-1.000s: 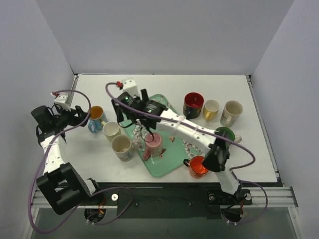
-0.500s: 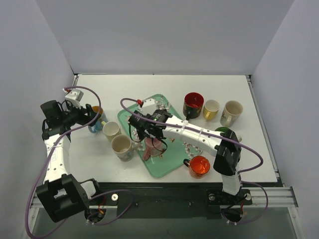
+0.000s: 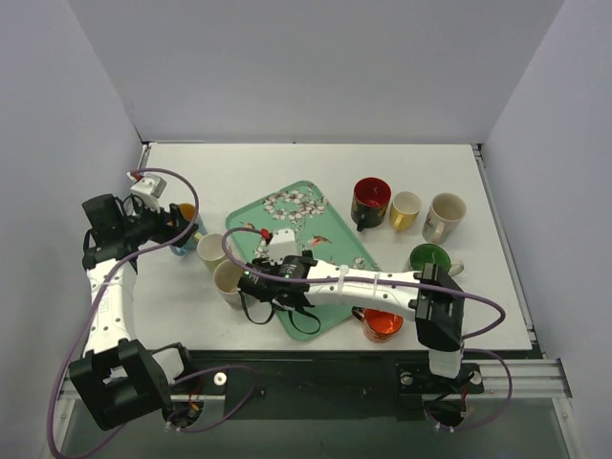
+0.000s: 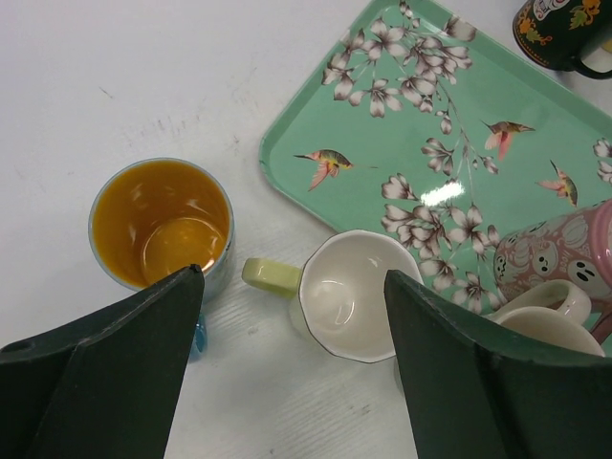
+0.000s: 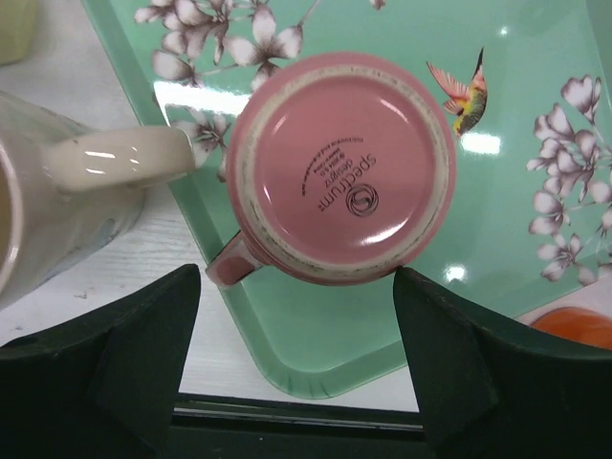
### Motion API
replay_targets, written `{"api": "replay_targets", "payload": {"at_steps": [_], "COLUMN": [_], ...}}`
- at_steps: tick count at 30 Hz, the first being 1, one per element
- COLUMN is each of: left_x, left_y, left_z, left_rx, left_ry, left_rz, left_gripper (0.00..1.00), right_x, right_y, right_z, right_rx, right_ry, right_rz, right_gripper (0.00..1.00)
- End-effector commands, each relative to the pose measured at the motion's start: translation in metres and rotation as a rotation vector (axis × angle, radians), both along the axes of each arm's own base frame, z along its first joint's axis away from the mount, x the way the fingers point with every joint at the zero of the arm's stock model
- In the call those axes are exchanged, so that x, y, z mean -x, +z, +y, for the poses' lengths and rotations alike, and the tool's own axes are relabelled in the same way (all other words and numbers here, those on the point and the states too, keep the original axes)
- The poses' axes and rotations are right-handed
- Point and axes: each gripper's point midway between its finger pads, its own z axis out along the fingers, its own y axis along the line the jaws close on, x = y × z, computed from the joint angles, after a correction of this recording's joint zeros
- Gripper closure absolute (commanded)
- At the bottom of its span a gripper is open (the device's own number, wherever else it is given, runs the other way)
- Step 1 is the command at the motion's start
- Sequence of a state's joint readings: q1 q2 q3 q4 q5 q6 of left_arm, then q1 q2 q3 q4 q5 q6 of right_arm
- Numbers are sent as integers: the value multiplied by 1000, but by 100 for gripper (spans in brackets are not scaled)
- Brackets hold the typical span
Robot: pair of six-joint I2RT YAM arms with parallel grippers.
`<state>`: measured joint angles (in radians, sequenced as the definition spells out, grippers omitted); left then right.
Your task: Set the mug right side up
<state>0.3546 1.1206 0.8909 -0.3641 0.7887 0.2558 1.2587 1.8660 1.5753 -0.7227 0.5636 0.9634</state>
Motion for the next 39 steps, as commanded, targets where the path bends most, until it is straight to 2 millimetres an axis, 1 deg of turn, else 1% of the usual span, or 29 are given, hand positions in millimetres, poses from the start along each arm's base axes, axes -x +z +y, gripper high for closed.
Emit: {"api": "replay_targets", "payload": {"at_steps": [1, 4, 5, 6, 7, 8, 9, 10, 12, 13, 15, 18, 20, 21, 23, 24, 25, 26, 28, 30, 33, 34, 36, 37, 38, 39], "left_x": [1, 2, 2, 3, 3, 3, 4, 4, 4, 4, 4, 4, 3, 3, 3, 4, 4, 5, 7, 9, 7, 6, 6, 6, 8, 8], "left_y": [4, 3, 3, 4, 3, 3, 3, 1, 0, -1, -2, -3, -4, -4, -3, -1, 0, 0, 1, 1, 4, 5, 7, 9, 8, 9], "left_z": [-3, -5, -5, -5, -6, -6, -5, -5, -4, -4, -4, -4, -4, -5, -6, -8, -8, -8, -10, -11, -12, -13, -14, -15, -16, -17], "left_rx": [-21, -20, -20, -21, -21, -25, -28, -31, -39, -39, -42, -40, -31, -28, -22, -19, -21, -24, -34, -34, -22, -12, 3, 5, 10, 11], "left_ry": [-27, -28, -30, -31, -34, -32, -32, -31, -29, -29, -29, -30, -26, -28, -32, -35, -38, -40, -53, -61, -63, -60, -59, -65, -67, -71], "left_rz": [-21, -19, -20, -21, -21, -20, -21, -18, -18, -14, -15, -15, -8, -8, -9, -9, -12, -13, -14, -12, -17, -17, -14, -20, -12, -13], "left_gripper": [13, 13, 13, 13, 13, 13, 13, 13, 13, 13, 13, 13, 13, 13, 13, 13, 13, 13, 13, 13, 13, 13, 13, 13, 13, 13], "right_x": [-2, -13, -21, -22, -30, -32, -36, -42, -46, -46, -46, -38, -38, -39, -44, -47, -47, -49, -47, -49, -61, -64, -71, -72, -74, -75], "right_y": [-1, -7, -5, -9, -6, -11, -13, -13, -10, -8, -5, -2, -1, -2, -8, -12, -18, -20, -26, -30, -40, -44, -49, -51, -54, -55], "right_z": [-12, -26, -33, -42, -52, -63, -78, -85, -101, -106, -106, -86, -77, -72, -78, -84, -92, -97, -110, -113, -104, -102, -105, -107, -109, -112], "right_rx": [-49, -6, 1, 23, 25, 45, 67, 68, 89, 99, 94, 61, 42, 16, 5, 19, 28, 34, 71, 87, 80, 93, 110, 118, 125, 132], "right_ry": [-105, -152, -173, -183, -210, -222, -241, -255, -270, -258, -227, -140, -141, -171, -241, -266, -295, -316, -324, -325, -305, -302, -325, -331, -338, -346], "right_rz": [-66, -120, -139, -146, -156, -153, -160, -166, -182, -180, -179, -178, -175, -177, -192, -198, -208, -221, -233, -232, -234, -233, -250, -252, -254, -258], "right_gripper": [24, 24, 24, 24, 25, 25, 25, 26, 26, 26, 26, 25, 25, 25, 26, 29, 30, 31, 32, 35, 44, 44, 48, 52, 54, 58]}}
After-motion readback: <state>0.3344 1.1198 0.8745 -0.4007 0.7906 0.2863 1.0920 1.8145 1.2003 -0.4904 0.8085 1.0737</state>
